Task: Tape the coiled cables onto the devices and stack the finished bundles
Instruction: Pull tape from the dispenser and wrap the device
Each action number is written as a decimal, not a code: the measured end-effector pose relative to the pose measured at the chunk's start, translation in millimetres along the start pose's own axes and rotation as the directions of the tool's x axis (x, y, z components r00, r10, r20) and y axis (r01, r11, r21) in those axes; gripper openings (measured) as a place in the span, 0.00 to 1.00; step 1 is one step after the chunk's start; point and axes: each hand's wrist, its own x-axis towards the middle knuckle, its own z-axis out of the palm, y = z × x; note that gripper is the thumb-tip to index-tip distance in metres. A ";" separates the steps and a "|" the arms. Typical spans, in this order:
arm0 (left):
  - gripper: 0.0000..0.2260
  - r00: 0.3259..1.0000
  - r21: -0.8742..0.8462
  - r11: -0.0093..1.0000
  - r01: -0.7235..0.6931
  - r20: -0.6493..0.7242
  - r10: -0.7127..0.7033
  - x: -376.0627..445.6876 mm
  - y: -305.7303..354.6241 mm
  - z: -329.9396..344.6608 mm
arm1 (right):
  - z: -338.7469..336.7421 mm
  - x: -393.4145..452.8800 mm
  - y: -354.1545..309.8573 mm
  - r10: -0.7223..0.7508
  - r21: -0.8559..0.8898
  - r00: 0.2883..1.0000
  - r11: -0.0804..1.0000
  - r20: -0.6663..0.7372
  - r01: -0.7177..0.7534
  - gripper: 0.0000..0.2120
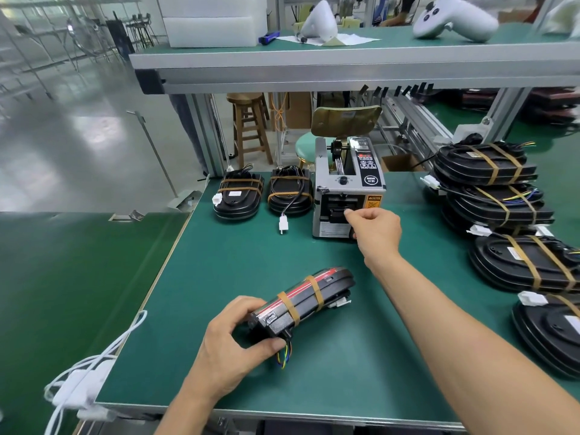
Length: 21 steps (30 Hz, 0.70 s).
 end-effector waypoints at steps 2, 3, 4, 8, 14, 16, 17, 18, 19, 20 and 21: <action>0.26 1.000 -0.002 1.000 0.000 0.001 0.000 0.1 0.5 -0.2 | 2.9 -0.1 -2.0 -0.029 -0.079 1.000 0.996 -0.012 0.028 0.08; 0.26 1.000 -0.004 1.000 0.000 0.000 0.000 0.1 0.7 -0.1 | 4.3 -0.2 -3.3 -0.038 -0.115 0.999 0.993 -0.027 0.034 0.08; 0.26 1.000 -0.006 1.000 0.000 0.000 0.000 0.0 0.8 0.0 | 5.3 -0.5 -4.4 -0.047 -0.149 0.998 0.988 -0.044 0.040 0.08; 0.26 1.000 -0.006 1.000 -0.001 -0.001 0.001 -0.1 0.2 0.2 | 5.7 -4.5 -6.7 -0.070 -0.209 0.995 0.977 -0.075 0.053 0.08; 0.25 1.000 -0.008 1.000 -0.007 -0.003 0.007 -0.1 0.7 0.2 | 3.5 -9.1 -8.0 -0.067 -0.183 0.995 0.982 -0.067 0.054 0.05; 0.26 1.000 -0.011 1.000 -0.007 -0.001 0.007 -0.3 0.8 0.1 | 4.4 -9.6 -7.7 -0.079 -0.179 0.995 0.982 -0.059 0.067 0.04; 0.26 1.000 -0.013 1.000 -0.008 -0.002 0.008 -0.3 1.0 0.0 | 5.0 -10.0 -7.4 -0.085 -0.179 0.995 0.981 -0.053 0.075 0.04; 0.25 1.000 -0.015 1.000 -0.007 -0.004 0.007 -0.3 1.4 0.0 | 5.9 -10.1 -7.2 -0.088 -0.176 0.995 0.981 -0.052 0.077 0.04; 0.25 1.000 -0.017 1.000 -0.007 -0.005 0.007 -0.4 1.7 0.1 | 6.8 -10.4 -7.0 -0.086 -0.173 0.995 0.982 -0.054 0.076 0.04; 0.25 1.000 -0.021 1.000 -0.007 -0.005 0.007 -0.3 2.3 0.2 | 7.8 -10.6 -7.1 -0.082 -0.171 0.995 0.983 -0.060 0.070 0.05; 0.25 1.000 -0.023 1.000 -0.007 -0.006 0.007 -0.3 2.6 0.3 | 8.9 -10.7 -7.0 -0.075 -0.167 0.995 0.984 -0.066 0.063 0.07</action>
